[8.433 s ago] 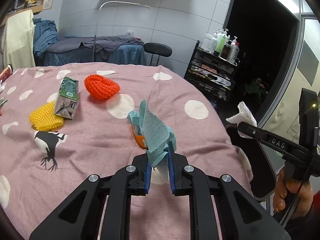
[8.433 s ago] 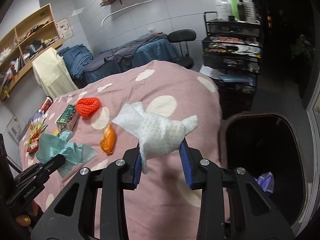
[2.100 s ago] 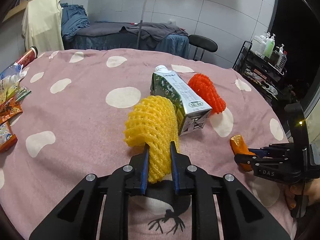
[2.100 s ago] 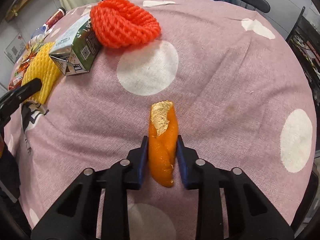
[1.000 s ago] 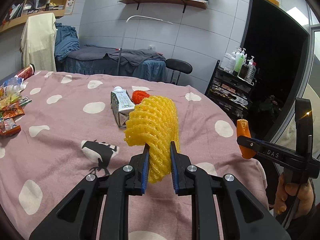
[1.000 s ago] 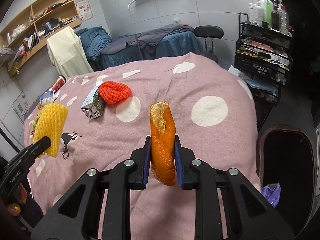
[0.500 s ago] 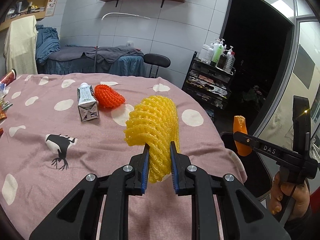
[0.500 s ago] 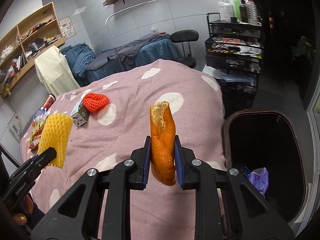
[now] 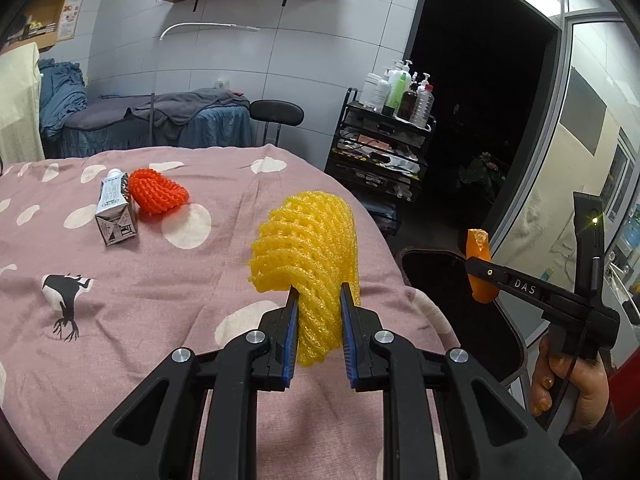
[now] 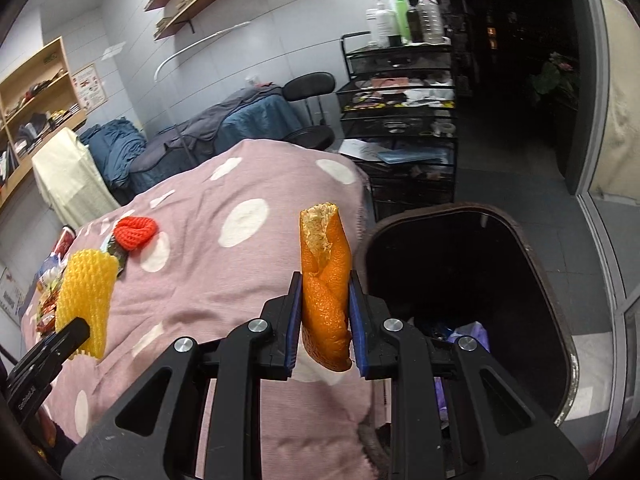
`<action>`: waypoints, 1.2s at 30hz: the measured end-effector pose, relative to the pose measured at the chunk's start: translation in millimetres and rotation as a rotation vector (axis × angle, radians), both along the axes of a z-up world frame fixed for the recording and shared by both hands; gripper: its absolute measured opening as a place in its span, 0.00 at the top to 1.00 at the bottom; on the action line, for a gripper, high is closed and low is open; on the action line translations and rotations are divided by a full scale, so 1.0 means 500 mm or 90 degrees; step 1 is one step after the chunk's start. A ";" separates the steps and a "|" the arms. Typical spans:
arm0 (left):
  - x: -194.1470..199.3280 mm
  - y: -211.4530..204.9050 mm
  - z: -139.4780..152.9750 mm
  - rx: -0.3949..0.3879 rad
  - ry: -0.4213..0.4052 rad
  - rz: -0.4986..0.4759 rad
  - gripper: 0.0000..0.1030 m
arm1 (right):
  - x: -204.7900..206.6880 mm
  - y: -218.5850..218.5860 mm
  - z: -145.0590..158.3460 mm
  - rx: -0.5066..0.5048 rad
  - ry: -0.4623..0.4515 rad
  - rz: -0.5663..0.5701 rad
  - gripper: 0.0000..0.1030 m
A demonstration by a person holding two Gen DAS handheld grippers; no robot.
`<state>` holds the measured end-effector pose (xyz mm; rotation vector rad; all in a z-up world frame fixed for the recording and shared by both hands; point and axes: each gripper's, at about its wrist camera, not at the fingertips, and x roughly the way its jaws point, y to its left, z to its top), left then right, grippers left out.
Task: Collect trash
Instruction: 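Lift the yellow foam net and orange peel toward the black bin, then lower the orange peel into the bin and open the right tool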
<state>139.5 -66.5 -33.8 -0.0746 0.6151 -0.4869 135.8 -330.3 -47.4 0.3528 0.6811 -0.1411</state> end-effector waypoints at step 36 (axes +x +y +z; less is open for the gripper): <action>0.012 -0.147 -0.002 0.037 -0.007 -0.108 0.82 | -0.020 -0.171 -0.137 -0.008 0.093 -0.147 0.36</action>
